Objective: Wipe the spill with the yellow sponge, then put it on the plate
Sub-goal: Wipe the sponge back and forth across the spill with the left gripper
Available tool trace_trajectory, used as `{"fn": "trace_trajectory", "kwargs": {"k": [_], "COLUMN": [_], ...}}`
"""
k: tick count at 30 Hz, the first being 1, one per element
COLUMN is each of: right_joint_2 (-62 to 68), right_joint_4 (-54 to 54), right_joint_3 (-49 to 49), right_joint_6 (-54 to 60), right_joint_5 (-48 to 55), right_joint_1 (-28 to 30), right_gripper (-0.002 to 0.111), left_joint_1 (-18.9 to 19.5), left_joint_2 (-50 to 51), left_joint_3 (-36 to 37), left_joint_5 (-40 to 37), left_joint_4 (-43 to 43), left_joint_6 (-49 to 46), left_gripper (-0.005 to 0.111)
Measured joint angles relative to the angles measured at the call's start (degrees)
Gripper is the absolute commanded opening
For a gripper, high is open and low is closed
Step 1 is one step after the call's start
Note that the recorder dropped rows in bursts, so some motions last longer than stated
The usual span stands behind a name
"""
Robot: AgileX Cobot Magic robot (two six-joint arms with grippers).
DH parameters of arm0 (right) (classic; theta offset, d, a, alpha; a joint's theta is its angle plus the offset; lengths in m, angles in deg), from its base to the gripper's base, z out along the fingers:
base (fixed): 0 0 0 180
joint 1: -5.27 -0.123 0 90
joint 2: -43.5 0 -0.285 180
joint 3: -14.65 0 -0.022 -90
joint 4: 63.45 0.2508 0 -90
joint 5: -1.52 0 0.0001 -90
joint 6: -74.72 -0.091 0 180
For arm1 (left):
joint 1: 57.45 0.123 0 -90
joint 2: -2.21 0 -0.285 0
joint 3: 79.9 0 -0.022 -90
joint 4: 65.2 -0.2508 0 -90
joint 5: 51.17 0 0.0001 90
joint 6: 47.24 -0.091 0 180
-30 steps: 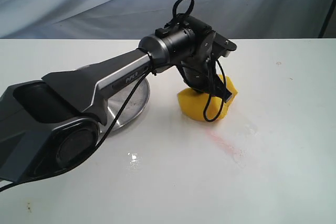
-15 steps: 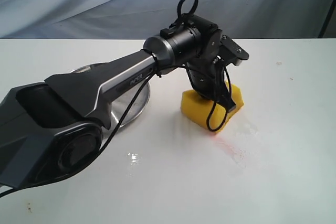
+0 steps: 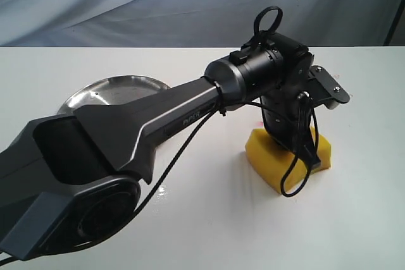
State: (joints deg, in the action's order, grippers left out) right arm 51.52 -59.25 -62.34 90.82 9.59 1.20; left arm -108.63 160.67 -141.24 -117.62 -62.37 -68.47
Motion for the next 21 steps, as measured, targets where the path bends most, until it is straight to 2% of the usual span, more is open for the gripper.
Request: {"fn": "trace_trajectory", "kwargs": {"k": [7,21], "right_joint_2": [0.0,0.0], "right_joint_4": [0.0,0.0], "right_joint_3": [0.0,0.0], "right_joint_6": [0.0,0.0], "right_joint_5": [0.0,0.0], "right_joint_1": [0.0,0.0], "right_gripper": [0.000,0.000], "left_joint_1": [0.6,9.8], "left_joint_2": [-0.5,-1.4], "left_joint_3": [1.4,5.5], "left_joint_5": [0.2,0.9], "left_joint_4": [-0.8,2.5], "left_joint_6": [2.1,4.1], "left_gripper": [0.000,0.000]}}
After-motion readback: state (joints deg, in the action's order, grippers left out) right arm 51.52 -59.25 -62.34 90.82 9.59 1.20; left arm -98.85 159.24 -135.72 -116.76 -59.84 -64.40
